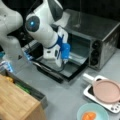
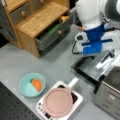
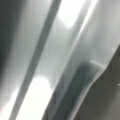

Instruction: Open the microwave oven door. Pull out the microwave oven tray. Pick up the bowl. Place the bowl on the microwave tray.

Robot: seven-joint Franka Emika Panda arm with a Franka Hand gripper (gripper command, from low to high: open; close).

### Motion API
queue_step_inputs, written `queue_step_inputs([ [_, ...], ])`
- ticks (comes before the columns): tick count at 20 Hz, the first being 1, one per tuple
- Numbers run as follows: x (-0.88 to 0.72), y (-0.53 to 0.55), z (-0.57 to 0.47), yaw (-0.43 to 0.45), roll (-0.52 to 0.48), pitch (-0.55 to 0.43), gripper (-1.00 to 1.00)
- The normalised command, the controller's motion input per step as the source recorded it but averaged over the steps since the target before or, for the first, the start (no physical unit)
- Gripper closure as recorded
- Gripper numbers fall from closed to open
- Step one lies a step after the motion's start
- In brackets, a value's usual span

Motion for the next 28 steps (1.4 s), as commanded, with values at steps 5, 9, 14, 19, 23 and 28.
queue_step_inputs([
  [5, 0.08, -0.10, 0.25, -0.052, -0.382, 0.115, -1.00],
  [9, 0.35, -0.35, 0.34, 0.157, -0.092, 0.287, -1.00],
  [14, 0.59, -0.44, 0.44, 0.215, 0.041, 0.405, -1.00],
  [19, 0.67, -0.36, 0.39, 0.216, 0.042, 0.419, -1.00],
  [23, 0.49, -0.22, 0.25, 0.121, -0.064, 0.373, -1.00],
  [28, 0.42, -0.19, 0.23, -0.015, -0.143, 0.329, -1.00],
])
